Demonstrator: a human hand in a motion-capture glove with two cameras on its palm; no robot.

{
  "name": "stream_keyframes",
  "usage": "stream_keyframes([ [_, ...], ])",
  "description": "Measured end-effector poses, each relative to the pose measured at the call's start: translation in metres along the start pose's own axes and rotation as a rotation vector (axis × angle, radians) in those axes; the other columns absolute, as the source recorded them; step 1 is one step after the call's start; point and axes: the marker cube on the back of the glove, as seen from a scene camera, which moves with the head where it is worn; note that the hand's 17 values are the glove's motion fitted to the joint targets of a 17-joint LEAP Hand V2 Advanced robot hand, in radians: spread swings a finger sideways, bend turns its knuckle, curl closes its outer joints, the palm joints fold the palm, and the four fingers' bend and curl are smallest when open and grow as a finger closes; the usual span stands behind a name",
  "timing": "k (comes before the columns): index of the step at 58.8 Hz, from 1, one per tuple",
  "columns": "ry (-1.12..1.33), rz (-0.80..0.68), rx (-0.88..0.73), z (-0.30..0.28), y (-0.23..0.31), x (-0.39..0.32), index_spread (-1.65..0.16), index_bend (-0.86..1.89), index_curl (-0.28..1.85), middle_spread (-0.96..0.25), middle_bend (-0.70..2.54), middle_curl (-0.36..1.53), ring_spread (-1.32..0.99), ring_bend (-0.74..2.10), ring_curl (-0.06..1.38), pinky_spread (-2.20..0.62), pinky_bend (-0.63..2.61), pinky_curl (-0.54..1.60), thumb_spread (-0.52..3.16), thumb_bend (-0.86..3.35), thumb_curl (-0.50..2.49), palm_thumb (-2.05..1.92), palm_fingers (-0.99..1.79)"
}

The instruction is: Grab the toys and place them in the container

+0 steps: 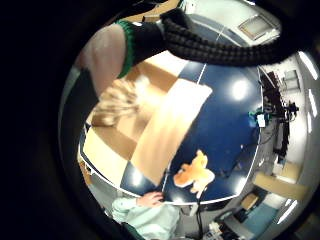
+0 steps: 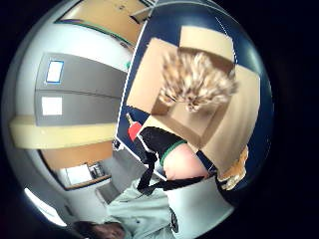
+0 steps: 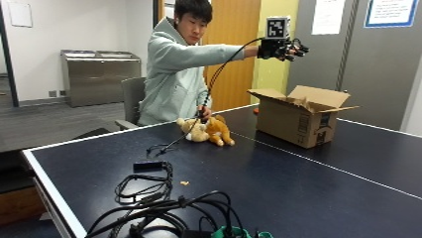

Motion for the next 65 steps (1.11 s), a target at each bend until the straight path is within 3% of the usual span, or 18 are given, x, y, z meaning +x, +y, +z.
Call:
stream_keyframes([
  [7, 0.009, -0.032, 0.016, -0.025, 0.018, 0.017, -0.26, 0.19, 0.18, -0.03, 0.14, 0.37, -0.04, 0.36, 0.25, -0.02, 1.07, 0.42, 1.06, -0.05, 0.51, 0.01, -0.28],
  [13, 0.238, 0.061, 0.071, -0.047, 0.019, 0.108, -0.27, 0.15, 0.20, -0.03, 0.12, 0.34, -0.01, 0.27, 0.22, 0.03, 1.00, 0.38, 1.09, -0.03, 0.47, -0.01, -0.24],
  [17, 0.115, -0.190, 0.050, -0.058, 0.066, 0.070, -0.27, 0.13, 0.21, -0.02, 0.12, 0.32, 0.01, 0.24, 0.22, 0.05, 0.98, 0.37, 1.10, -0.03, 0.44, -0.01, -0.24],
  [22, 0.052, -0.265, 0.032, -0.067, 0.105, 0.064, -0.26, 0.10, 0.21, -0.01, 0.12, 0.30, 0.02, 0.22, 0.23, 0.06, 0.95, 0.36, 1.11, -0.03, 0.42, -0.01, -0.23],
  [26, 0.161, -0.042, 0.058, -0.063, 0.114, 0.099, -0.25, 0.10, 0.20, 0.00, 0.12, 0.29, 0.03, 0.21, 0.23, 0.07, 0.95, 0.36, 1.11, -0.03, 0.41, -0.01, -0.23],
  [29, 0.210, 0.017, 0.060, -0.053, 0.129, 0.125, -0.24, 0.09, 0.20, 0.01, 0.12, 0.28, 0.03, 0.21, 0.24, 0.07, 0.94, 0.35, 1.12, -0.03, 0.40, -0.01, -0.24],
  [39, 0.225, 0.027, -0.053, 0.013, 0.176, 0.171, -0.24, 0.10, 0.19, 0.03, 0.11, 0.25, 0.04, 0.19, 0.25, 0.08, 0.94, 0.35, 1.13, -0.02, 0.37, -0.01, -0.24],
  [48, 0.233, 0.085, -0.181, 0.116, 0.196, 0.217, -0.24, 0.12, 0.20, 0.04, 0.10, 0.23, 0.04, 0.18, 0.25, 0.08, 0.94, 0.35, 1.12, -0.03, 0.36, -0.01, -0.25],
  [60, 0.128, 0.183, -0.487, 0.239, 0.226, 0.233, -0.31, 0.20, 0.27, 0.05, 0.00, 0.16, 0.07, 0.13, 0.21, 0.09, 1.00, 0.36, 1.05, -0.05, 0.34, -0.04, -0.29],
  [65, 0.112, 0.126, -0.451, 0.260, 0.238, 0.218, -0.33, 0.23, 0.30, 0.06, -0.01, 0.12, 0.08, 0.13, 0.20, 0.09, 1.05, 0.37, 1.09, -0.01, 0.34, 0.02, -0.28],
])
